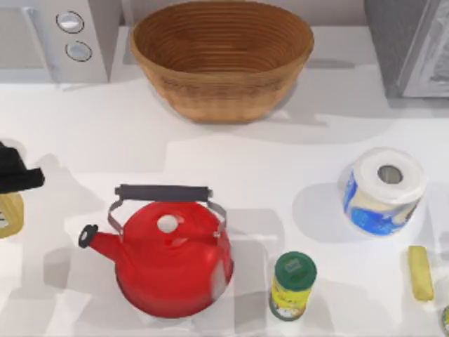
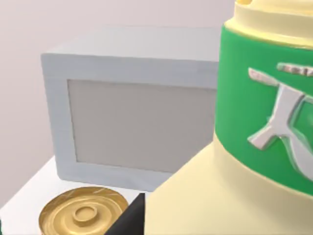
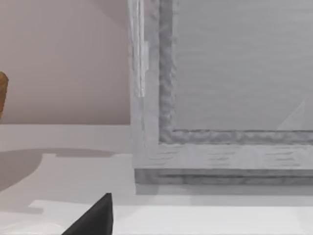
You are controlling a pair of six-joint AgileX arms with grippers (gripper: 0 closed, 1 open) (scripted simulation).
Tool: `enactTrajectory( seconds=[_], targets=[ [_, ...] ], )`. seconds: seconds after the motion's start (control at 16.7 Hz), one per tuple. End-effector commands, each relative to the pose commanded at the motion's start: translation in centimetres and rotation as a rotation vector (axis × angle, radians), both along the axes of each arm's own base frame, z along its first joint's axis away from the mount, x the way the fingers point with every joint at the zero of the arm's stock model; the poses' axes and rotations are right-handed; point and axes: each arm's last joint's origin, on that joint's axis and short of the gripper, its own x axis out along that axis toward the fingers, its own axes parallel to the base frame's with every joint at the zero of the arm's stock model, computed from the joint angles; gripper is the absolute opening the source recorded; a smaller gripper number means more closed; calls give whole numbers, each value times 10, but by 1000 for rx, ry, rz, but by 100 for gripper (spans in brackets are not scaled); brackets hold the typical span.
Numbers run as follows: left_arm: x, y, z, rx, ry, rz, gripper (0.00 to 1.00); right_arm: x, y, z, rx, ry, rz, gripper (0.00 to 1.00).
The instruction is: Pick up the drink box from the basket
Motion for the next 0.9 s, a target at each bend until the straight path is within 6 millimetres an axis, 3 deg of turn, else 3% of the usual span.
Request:
enactTrajectory(
  seconds=[0.24,0.66,0.9],
  targets=[
    [11,-8,0,-2,-11,36,0,0,0,0,0,0,0,100],
    [12,-8,-2,0,-9,38,0,0,0,0,0,0,0,100],
    [26,-8,-11,-4,-16,31,0,0,0,0,0,0,0,100]
  ],
)
